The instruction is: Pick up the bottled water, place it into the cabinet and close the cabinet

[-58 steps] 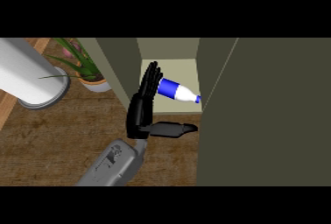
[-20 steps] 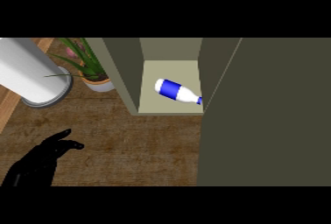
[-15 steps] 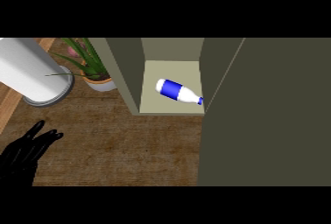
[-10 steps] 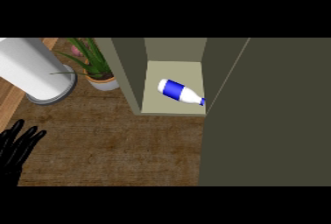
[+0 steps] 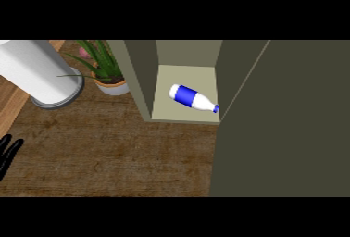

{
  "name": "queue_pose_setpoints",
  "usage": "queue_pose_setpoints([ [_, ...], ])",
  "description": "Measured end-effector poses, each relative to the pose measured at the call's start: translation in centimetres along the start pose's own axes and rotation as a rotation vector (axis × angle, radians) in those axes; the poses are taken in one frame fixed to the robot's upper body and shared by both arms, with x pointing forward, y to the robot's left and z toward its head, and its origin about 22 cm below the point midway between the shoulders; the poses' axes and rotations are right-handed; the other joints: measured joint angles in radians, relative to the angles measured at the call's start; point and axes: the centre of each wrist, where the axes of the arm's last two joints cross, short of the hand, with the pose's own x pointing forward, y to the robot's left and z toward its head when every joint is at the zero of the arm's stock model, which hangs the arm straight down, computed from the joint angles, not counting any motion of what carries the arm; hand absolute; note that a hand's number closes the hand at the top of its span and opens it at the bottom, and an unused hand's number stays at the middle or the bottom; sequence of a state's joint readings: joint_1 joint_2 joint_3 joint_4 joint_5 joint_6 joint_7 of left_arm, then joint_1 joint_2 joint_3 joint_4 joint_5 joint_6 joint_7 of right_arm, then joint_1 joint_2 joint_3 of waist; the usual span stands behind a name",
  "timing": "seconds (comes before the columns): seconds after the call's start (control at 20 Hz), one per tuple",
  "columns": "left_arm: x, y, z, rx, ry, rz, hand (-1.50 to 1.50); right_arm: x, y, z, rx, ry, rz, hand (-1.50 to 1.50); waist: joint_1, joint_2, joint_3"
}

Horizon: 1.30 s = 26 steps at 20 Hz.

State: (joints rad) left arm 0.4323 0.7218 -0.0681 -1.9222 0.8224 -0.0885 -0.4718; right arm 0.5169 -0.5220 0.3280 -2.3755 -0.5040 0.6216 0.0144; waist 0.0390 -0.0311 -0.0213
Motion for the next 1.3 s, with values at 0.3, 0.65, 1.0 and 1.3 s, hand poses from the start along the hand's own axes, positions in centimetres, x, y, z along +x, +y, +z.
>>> queue_pose_setpoints([
  [0.3,1.0,1.4,0.7,-0.003,0.011,-0.009,-1.50,-0.1,0.5,-2.8,0.028,0.007,0.002,1.50,0.012,0.001,-0.001],
  [0.65,2.2,2.9,1.3,-0.014,0.015,-0.020,-1.50,0.4,0.8,-6.0,0.039,0.032,0.029,1.50,0.031,0.003,-0.002],
  [1.0,3.2,4.3,1.6,-0.025,0.008,-0.019,-1.50,1.1,2.0,-9.3,0.100,0.060,0.096,1.50,0.045,0.008,0.001],
  [1.3,4.1,5.2,1.7,-0.030,-0.004,-0.018,-1.50,1.8,2.5,-10.9,0.103,0.068,0.155,1.50,0.054,0.019,0.003],
])
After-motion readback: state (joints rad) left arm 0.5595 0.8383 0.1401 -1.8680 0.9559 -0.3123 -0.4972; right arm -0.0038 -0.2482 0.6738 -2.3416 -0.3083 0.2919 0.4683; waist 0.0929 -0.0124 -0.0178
